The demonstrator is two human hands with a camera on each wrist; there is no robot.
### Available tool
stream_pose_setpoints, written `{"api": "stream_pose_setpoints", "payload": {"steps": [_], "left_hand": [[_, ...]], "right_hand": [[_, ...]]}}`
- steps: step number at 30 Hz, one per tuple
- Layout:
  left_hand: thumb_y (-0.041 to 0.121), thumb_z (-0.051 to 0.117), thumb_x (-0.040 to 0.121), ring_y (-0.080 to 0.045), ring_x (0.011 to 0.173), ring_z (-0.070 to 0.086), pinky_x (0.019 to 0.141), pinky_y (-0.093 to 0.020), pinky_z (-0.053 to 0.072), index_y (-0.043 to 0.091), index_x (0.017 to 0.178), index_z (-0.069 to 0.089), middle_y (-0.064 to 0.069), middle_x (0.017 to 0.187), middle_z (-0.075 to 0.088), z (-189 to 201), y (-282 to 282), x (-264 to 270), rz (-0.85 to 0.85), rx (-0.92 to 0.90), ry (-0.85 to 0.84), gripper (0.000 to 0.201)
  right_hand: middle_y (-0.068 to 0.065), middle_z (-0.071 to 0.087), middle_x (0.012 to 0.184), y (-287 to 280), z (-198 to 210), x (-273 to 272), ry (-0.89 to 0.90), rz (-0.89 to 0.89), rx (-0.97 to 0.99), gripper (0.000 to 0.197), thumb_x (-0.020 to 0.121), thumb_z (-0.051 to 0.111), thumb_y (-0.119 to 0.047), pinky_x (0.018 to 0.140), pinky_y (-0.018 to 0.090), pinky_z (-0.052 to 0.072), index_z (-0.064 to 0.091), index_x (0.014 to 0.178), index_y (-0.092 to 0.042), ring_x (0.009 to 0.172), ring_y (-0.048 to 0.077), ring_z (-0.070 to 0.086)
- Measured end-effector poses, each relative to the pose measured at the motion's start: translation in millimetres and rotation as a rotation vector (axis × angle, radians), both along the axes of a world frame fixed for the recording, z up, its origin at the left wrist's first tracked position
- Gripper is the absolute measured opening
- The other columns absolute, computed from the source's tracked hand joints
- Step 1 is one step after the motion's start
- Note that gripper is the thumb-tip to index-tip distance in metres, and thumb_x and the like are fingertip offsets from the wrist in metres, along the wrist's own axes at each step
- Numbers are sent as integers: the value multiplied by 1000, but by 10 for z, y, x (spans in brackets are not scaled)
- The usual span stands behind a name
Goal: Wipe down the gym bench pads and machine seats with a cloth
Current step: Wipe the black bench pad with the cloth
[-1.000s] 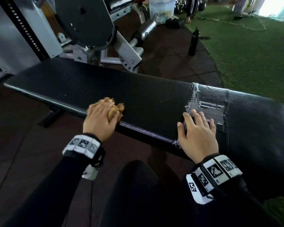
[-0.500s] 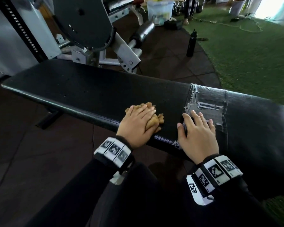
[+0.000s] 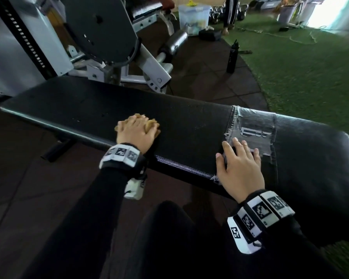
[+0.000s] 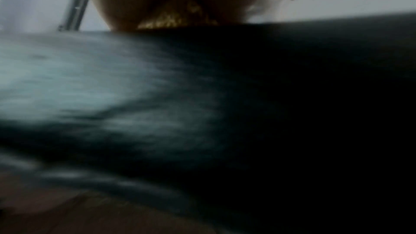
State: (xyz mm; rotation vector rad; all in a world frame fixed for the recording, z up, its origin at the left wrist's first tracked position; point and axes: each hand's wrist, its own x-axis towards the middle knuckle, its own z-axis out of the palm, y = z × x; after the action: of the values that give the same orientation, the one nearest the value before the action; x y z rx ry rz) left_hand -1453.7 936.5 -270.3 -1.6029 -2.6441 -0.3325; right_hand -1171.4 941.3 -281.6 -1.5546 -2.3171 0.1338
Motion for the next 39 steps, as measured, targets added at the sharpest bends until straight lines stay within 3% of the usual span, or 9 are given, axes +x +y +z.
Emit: {"api": "stream_pose_setpoints", "payload": {"steps": [3, 6, 10, 13, 18, 22, 25, 30, 39], "left_hand": [[55, 31, 93, -18, 141, 25, 116, -45, 10, 23, 138, 46, 2, 149, 39, -2, 111, 521, -134, 19, 34, 56], [61, 18, 89, -13, 144, 16, 117, -43, 3, 23, 142, 41, 7, 152, 34, -39, 92, 960, -309, 48, -29, 69], [48, 13, 97, -17, 146, 7, 118, -46, 0, 18, 147, 30, 0, 158, 17, -42, 38, 881, -409, 6, -102, 61], [39, 18, 103, -12, 146, 4, 116, -44, -4, 21, 149, 24, 3, 159, 12, -31, -63, 538, -201, 110, -332, 51], [53, 14, 97, -7, 146, -2, 116, -49, -9, 38, 149, 16, 13, 159, 6, -98, -198, -153, 39, -73, -134, 54], [71, 18, 88, -17, 146, -10, 112, -59, -9, 52, 145, 10, 8, 160, -3, -58, -165, -535, 203, -188, -165, 61], [69, 15, 88, -19, 146, -12, 110, -61, -10, 55, 144, 6, 8, 160, -7, -57, -123, -577, 219, -207, -193, 58], [73, 6, 82, -15, 142, -27, 108, -58, -17, 59, 139, -10, 7, 157, -22, -98, -148, -577, 223, -258, -233, 61], [73, 11, 85, -14, 137, -35, 105, -58, -21, 64, 126, -27, 10, 150, -37, 118, -108, -546, 246, -455, -396, 57]], "right_hand": [[9, 34, 149, -4, 6, -5, 2, -6, -3, 48, 97, 34, -40, 116, 46, 7, 42, 139, -19, 142, 27, 22], [8, 34, 149, -9, 24, -6, 11, -12, -8, 48, 96, 35, -40, 116, 45, 8, 42, 139, -19, 142, 26, 23], [4, 31, 151, -10, 63, -24, -20, -27, -43, 48, 96, 33, -41, 117, 44, 8, 38, 140, -22, 143, 23, 19], [5, 30, 151, -4, 135, -83, 10, -40, -99, 48, 96, 35, -39, 117, 48, 7, 37, 139, -18, 143, 26, 17], [5, 18, 156, -14, 269, -454, 82, 61, -125, 56, 96, 29, -45, 117, 43, -3, 25, 145, -16, 145, 26, 5], [-1, 10, 158, -31, 329, -840, 47, 273, -144, 55, 97, 25, -46, 116, 43, -4, 14, 148, -31, 145, 25, -3], [-2, 6, 158, -32, 352, -1056, -68, 292, -221, 50, 98, 20, -42, 115, 45, -5, 10, 147, -41, 144, 27, -9], [4, -14, 157, 107, 405, -1410, -205, 272, -429, 54, 100, 17, -38, 115, 48, -5, -10, 147, -35, 143, 29, -16], [-7, -16, 157, 1467, 500, -1850, -302, 217, -693, 54, 99, 27, -34, 113, 51, -2, 0, 145, -46, 143, 31, -15]]}}
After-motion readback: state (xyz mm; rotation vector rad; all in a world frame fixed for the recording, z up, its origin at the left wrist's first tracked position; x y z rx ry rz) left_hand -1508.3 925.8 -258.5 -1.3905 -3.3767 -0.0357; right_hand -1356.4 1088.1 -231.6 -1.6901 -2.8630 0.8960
